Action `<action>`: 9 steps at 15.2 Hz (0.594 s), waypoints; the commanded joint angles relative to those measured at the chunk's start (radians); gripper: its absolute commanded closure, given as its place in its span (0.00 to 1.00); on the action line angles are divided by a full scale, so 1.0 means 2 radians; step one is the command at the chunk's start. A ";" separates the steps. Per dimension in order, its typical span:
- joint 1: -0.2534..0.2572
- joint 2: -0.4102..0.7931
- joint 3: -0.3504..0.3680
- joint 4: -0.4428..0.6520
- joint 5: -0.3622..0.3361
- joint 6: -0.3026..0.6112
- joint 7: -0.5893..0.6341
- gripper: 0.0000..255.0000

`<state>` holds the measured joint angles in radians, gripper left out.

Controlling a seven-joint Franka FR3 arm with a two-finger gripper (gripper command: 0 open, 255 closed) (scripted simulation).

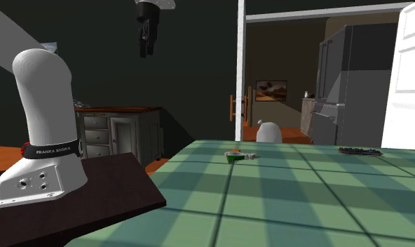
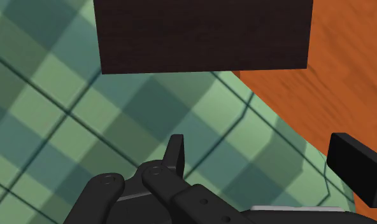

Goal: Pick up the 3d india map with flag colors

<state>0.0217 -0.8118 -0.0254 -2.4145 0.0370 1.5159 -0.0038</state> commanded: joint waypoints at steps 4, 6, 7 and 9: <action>-0.004 0.035 0.007 -0.016 0.003 0.057 0.018 0.00; -0.007 0.063 0.012 -0.023 0.005 0.094 0.030 0.00; -0.009 0.077 0.014 -0.025 0.005 0.113 0.036 0.00; -0.012 0.108 0.018 -0.028 0.006 0.149 0.047 0.00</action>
<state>0.0009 -0.6237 0.0065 -2.4642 0.0487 1.7749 0.0785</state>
